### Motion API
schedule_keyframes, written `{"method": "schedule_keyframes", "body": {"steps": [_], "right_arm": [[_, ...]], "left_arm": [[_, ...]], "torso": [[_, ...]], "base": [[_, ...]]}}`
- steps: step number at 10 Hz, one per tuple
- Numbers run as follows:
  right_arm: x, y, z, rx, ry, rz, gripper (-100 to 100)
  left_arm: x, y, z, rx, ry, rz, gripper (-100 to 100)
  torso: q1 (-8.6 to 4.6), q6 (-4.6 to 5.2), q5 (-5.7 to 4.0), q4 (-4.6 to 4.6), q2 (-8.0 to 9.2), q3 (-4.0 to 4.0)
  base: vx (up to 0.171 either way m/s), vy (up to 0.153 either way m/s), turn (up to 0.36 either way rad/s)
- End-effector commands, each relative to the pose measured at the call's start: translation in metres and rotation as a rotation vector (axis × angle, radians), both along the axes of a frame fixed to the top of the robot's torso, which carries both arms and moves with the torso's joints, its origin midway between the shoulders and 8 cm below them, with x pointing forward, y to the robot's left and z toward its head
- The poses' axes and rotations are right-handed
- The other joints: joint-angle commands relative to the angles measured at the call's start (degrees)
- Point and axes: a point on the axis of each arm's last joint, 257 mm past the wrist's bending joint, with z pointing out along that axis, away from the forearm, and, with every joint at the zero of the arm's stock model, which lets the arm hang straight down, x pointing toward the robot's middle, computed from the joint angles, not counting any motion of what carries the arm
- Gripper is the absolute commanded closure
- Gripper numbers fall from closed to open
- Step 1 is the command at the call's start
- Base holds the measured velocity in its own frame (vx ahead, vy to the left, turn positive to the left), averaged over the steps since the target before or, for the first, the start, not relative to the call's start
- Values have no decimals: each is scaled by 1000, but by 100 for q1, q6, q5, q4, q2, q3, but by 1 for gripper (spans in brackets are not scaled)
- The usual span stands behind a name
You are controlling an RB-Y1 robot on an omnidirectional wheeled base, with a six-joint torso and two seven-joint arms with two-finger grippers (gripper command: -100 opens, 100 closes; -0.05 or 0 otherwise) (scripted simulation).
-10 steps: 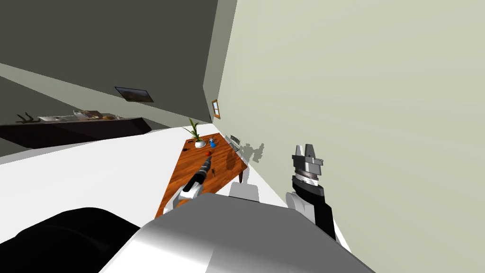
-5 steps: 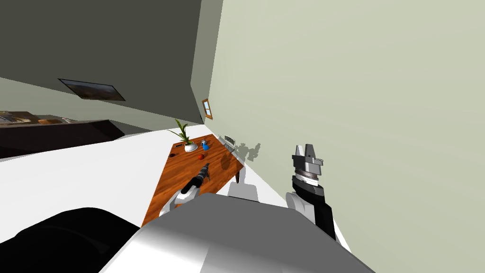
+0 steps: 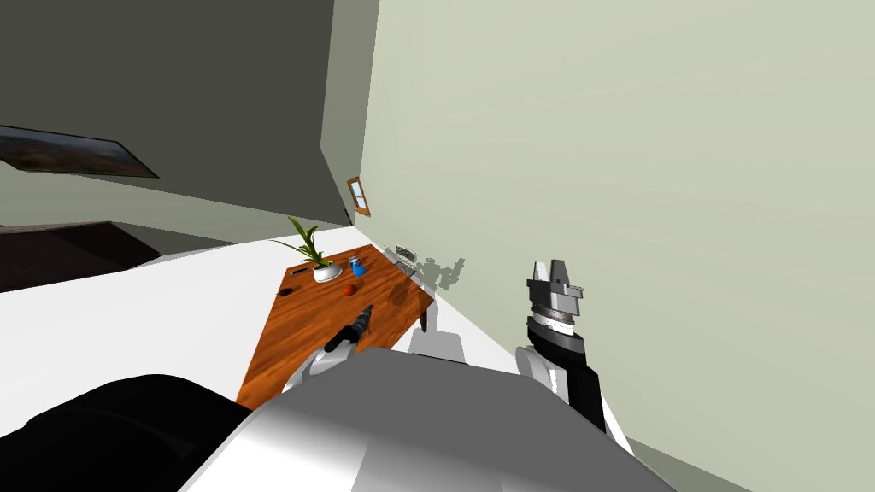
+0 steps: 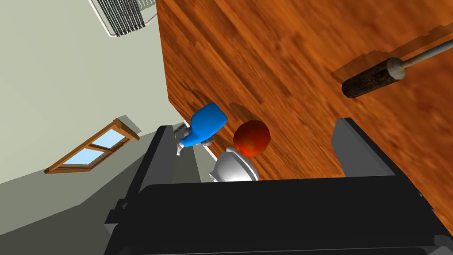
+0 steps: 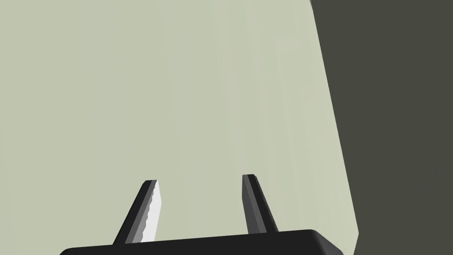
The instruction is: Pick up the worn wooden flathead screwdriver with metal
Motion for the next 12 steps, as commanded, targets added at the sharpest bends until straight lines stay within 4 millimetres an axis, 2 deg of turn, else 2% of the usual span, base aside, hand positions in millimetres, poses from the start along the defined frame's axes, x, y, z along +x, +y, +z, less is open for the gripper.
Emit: {"method": "schedule_keyframes", "body": {"steps": [1, 2, 3, 5, 6, 7, 8, 9, 11, 12], "right_arm": [[0, 0, 0, 0, 0, 0, 0], [0, 0, 0, 0, 0, 0, 0], [0, 0, 0, 0, 0, 0, 0], [0, 0, 0, 0, 0, 0, 0], [0, 0, 0, 0, 0, 0, 0], [0, 0, 0, 0, 0, 0, 0], [0, 0, 0, 0, 0, 0, 0], [0, 0, 0, 0, 0, 0, 0], [0, 0, 0, 0, 0, 0, 0], [0, 0, 0, 0, 0, 0, 0]], "left_arm": [[-20, 12, -22, -9, 80, 21, -100], [-25, 14, -28, -11, 94, 27, -100], [-39, 21, -42, -19, 149, 40, -100], [-47, 23, -50, -23, 171, 49, -100], [-65, 30, -66, -34, 232, 65, -100], [-71, 31, -71, -36, 245, 71, -100], [-92, 37, -86, -49, 309, 90, -100], [-95, 37, -89, -51, 317, 94, -100], [-121, 43, -107, -67, 388, 117, -100], [-121, 43, -107, -67, 388, 117, -100]], "torso": [[0, 0, 0, 0, 0, 0], [1, 4, 0, 0, 0, 0], [1, -1, 1, 0, 0, 0], [0, 0, 0, 0, -3, -2], [-2, -2, 0, 0, 0, 0], [-2, 3, 0, 0, 0, 0], [0, 0, 0, 0, -1, 0], [1, 3, 0, 0, -2, -1], [4, 2, 1, 0, -3, -1], [2, -2, 1, -1, -2, -1]], "base": [[11, 18, -269], [10, 22, -134], [20, 16, -257], [7, 15, -80], [10, 13, -245], [8, 19, -171], [16, 20, -304], [12, 28, -126], [12, 28, -182], [4, 12, -6]]}}
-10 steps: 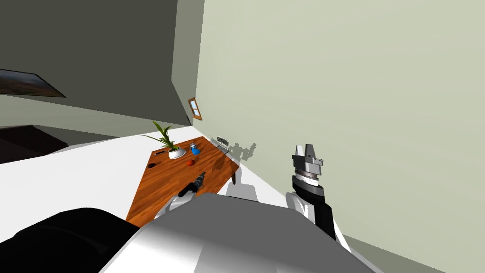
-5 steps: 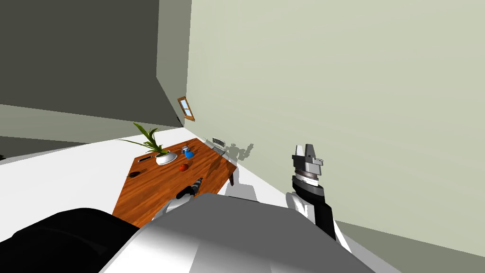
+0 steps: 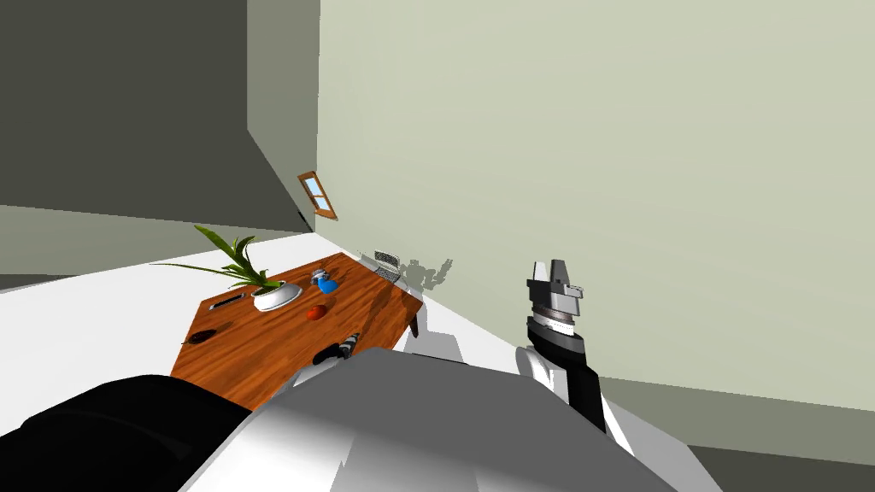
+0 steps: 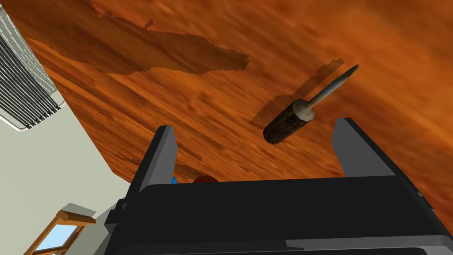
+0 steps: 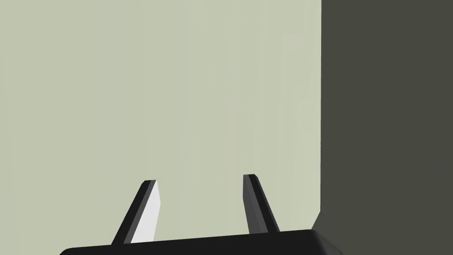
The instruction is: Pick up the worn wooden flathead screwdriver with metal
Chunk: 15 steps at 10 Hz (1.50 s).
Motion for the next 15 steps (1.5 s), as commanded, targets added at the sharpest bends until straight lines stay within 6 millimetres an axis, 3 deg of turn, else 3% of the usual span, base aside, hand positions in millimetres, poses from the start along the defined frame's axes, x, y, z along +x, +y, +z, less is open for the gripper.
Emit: {"method": "schedule_keyframes", "body": {"steps": [1, 2, 4, 6, 7, 9, 11, 15], "right_arm": [[0, 0, 0, 0, 0, 0, 0], [0, 0, 0, 0, 0, 0, 0], [0, 0, 0, 0, 0, 0, 0], [0, 0, 0, 0, 0, 0, 0], [0, 0, 0, 0, 0, 0, 0], [0, 0, 0, 0, 0, 0, 0], [0, 0, 0, 0, 0, 0, 0], [0, 0, 0, 0, 0, 0, 0]], "left_arm": [[-21, 4, -13, -15, 58, 19, -100], [-28, 5, -17, -17, 72, 25, -100], [-73, 10, -38, -49, 186, 65, -100], [-80, 11, -41, -51, 199, 72, -100], [-100, 13, -48, -66, 248, 89, -100], [-121, 14, -54, -81, 296, 107, -100], [-129, 14, -57, -83, 312, 115, -100], [-208, 18, -70, -134, 483, 189, -100]], "torso": [[0, 0, 0, 0, 0, 0], [2, 5, 0, 0, -1, 0], [7, 5, 1, 0, -3, -1], [13, -1, 3, -1, -2, -1], [4, -1, 1, 0, -2, -1], [3, 0, 0, 0, -2, -1], [5, 0, 1, -1, -4, -2], [14, 2, 2, -1, -10, -5]], "base": [[10, 17, -256], [7, 28, -156], [16, 40, -313], [8, 36, -50], [5, 15, -196], [11, 26, -189], [9, 22, -65], [25, 41, -285]]}}
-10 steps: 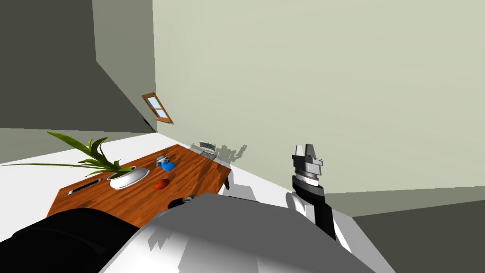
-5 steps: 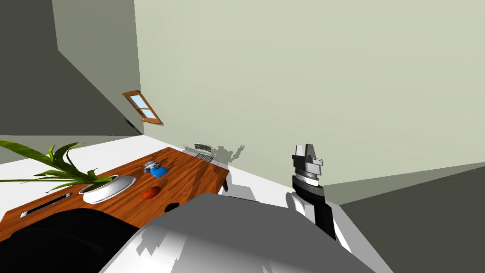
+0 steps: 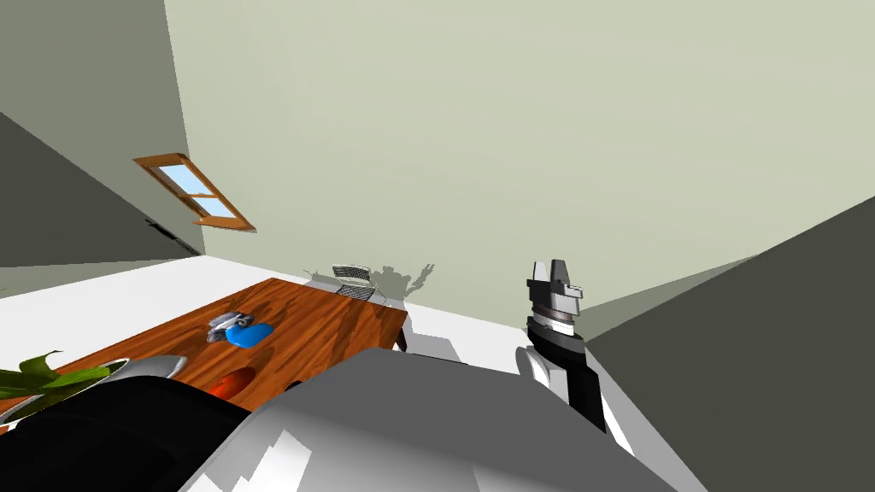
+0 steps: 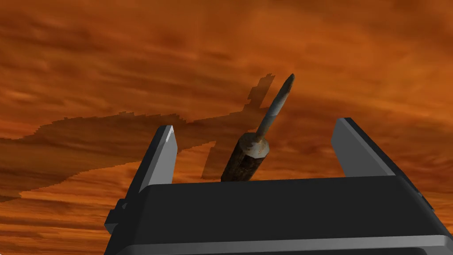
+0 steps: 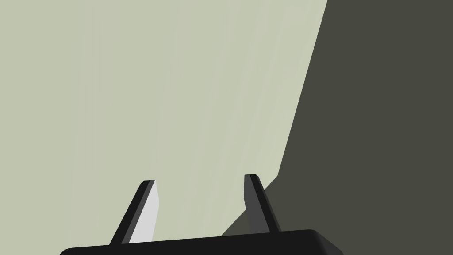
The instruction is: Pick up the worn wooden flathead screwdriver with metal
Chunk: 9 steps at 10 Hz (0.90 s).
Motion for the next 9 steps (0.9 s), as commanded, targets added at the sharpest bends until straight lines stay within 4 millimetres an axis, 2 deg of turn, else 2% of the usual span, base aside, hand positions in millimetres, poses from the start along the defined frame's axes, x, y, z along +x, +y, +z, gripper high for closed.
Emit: {"method": "schedule_keyframes", "body": {"steps": [1, 3, 5, 6, 8, 9], "right_arm": [[0, 0, 0, 0, 0, 0, 0], [0, 0, 0, 0, 0, 0, 0], [0, 0, 0, 0, 0, 0, 0], [0, 0, 0, 0, 0, 0, 0], [0, 0, 0, 0, 0, 0, 0], [0, 0, 0, 0, 0, 0, 0]], "left_arm": [[-25, 4, 0, -15, 57, 25, -100], [-51, 6, 1, -27, 110, 50, -100], [-51, 6, 1, -27, 110, 50, -100], [-73, 9, 3, -35, 155, 73, -100], [-71, 9, 4, -33, 150, 72, -100], [-72, 9, 4, -34, 153, 72, 0]], "torso": [[0, 0, 0, 0, 0, 0], [0, 2, 0, 0, -4, -2], [-9, -3, -1, 0, 0, 0], [-18, -3, -3, 1, 4, 2], [-5, -2, -2, 1, 4, 2], [-12, -3, -2, 1, 4, 3]], "base": [[32, 51, -227], [28, 46, -223], [9, 18, -3], [7, 23, -236], [7, 35, -89], [0, 0, 0]]}}
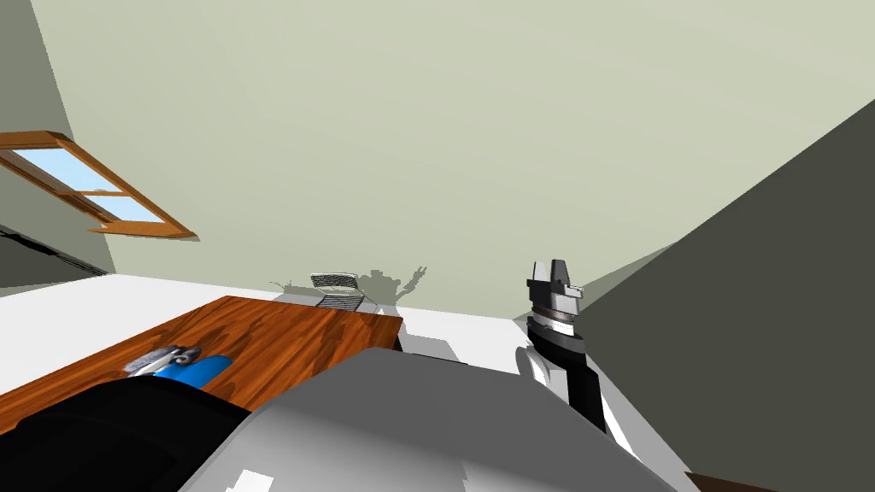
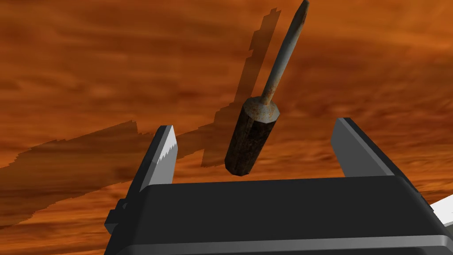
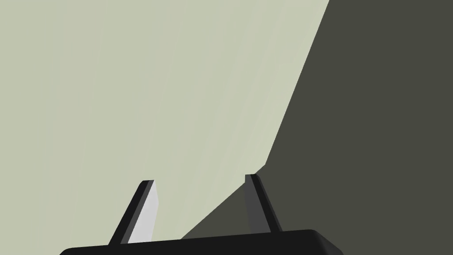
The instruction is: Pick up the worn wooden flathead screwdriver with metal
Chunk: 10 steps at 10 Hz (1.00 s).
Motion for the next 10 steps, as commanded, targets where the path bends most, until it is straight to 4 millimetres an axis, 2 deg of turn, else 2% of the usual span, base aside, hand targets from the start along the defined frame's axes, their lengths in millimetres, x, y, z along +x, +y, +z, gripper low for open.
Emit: {"method": "schedule_keyframes", "body": {"steps": [1, 6, 7, 8, 10], "right_arm": [[0, 0, 0, 0, 0, 0, 0], [0, 0, 0, 0, 0, 0, 0], [0, 0, 0, 0, 0, 0, 0], [0, 0, 0, 0, 0, 0, 0], [0, 0, 0, 0, 0, 0, 0]], "left_arm": [[0, -10, -7, 1, -1, 0, -100], [0, -30, -22, 1, -3, -3, -100], [-1, -26, -20, 0, 0, 0, -100], [-1, -27, -20, 1, -2, -2, 100], [-5, -28, -20, -2, 7, 1, 100]], "torso": [[0, 0, 0, 0, 0, 0], [10, 0, 2, 1, 3, 2], [15, 0, 3, 0, 2, 1], [8, 0, 2, 0, 1, 1], [20, 12, 13, 12, -1, 5]], "base": [[-3, 46, 8], [-6, 55, 1], [-2, 27, -4], [0, 0, 0], [-5, -4, 11]]}}
